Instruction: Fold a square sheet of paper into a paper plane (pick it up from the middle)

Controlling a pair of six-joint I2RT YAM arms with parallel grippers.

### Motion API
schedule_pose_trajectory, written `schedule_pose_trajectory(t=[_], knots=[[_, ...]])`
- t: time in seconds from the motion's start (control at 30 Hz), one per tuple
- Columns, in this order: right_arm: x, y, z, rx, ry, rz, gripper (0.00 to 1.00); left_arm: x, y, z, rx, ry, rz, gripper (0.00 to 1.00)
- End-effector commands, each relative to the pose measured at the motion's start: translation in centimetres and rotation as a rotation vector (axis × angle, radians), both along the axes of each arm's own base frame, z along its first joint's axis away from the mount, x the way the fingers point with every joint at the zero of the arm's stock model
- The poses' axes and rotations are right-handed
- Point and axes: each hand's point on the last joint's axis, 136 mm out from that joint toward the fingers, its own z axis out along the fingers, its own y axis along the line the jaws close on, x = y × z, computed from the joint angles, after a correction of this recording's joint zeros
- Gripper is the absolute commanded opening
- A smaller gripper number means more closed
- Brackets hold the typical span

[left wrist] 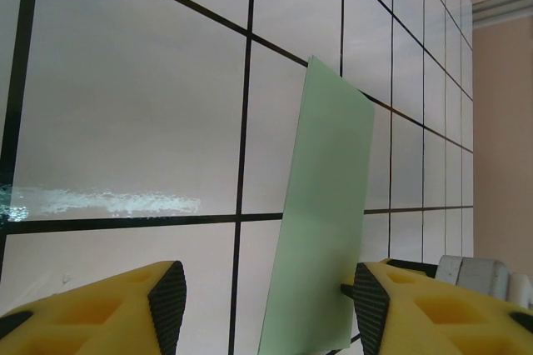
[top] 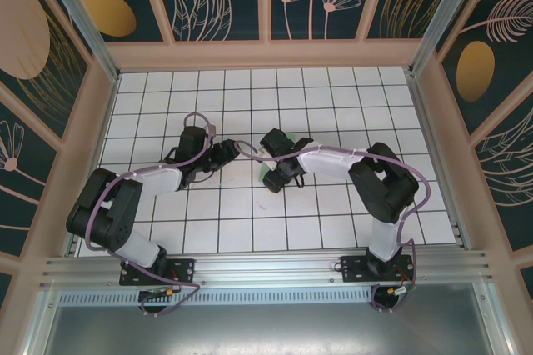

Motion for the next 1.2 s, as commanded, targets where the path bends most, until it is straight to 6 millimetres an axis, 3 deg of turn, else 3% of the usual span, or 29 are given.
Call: schedule_pose_trajectory(t=[0.0,0.07,0.23,0.43,0.67,0.9,1.17], knots=[[-0.1,0.9,1.0,0.04,0.027,0.029,0.63,0.5,-0.5,0.6,-0.014,-0.028,-0.027,0.59],[-0.2,1.2,1.4,0.064,0.024,0.042,0.64,0.5,-0.5,0.5,-0.013,-0.026,-0.029,0.59],[0.3,0.2,-0.4,0.001,0.043,0.019,0.65,0.5,-0.6,0.3,-0.014,-0.022,-0.032,0.58],[0.7,0.0,-1.0,-0.033,0.02,0.009,0.65,0.4,-0.6,0.1,-0.013,-0.016,-0.036,0.58],[0.5,0.3,-0.5,-0.018,0.009,0.013,0.65,0.5,-0.7,0.0,-0.016,-0.015,-0.04,0.58],[0.8,1.4,2.4,0.043,-0.032,0.029,0.71,0.4,-0.8,0.0,-0.019,-0.011,-0.041,0.58],[0.3,1.4,1.0,0.012,-0.011,0.045,0.79,0.5,-0.8,0.0,-0.023,-0.011,-0.041,0.58]])
